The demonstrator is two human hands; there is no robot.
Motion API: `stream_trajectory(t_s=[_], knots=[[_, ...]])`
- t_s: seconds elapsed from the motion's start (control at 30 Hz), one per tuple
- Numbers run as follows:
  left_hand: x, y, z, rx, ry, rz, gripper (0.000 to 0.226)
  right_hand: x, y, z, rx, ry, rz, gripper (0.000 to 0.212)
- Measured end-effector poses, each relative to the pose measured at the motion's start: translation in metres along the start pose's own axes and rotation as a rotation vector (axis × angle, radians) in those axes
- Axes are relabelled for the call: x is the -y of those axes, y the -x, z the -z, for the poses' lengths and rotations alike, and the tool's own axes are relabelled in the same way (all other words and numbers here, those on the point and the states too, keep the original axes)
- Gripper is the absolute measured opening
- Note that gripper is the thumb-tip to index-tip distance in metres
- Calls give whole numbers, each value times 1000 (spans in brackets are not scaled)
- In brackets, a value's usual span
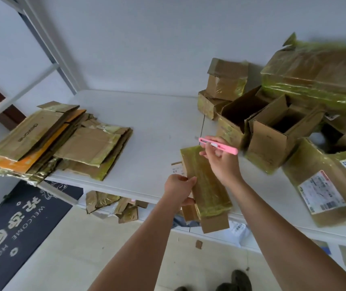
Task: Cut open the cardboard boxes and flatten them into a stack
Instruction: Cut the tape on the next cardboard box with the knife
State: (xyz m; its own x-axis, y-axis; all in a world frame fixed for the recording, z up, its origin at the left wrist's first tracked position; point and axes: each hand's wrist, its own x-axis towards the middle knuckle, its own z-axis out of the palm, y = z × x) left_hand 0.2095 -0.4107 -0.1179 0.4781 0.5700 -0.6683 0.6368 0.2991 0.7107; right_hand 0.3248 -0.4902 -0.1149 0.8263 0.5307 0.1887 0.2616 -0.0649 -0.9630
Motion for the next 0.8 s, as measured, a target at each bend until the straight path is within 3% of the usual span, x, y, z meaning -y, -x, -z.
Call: stream_trajectory(t_s=[0.17,0.8], knots=[[-2,2,1,2,-38,0,43,-18,6,-6,-102,-1,-3,5],[-3,3,3,4,-10,13,37,-28,-1,-15,47,339,241,5]])
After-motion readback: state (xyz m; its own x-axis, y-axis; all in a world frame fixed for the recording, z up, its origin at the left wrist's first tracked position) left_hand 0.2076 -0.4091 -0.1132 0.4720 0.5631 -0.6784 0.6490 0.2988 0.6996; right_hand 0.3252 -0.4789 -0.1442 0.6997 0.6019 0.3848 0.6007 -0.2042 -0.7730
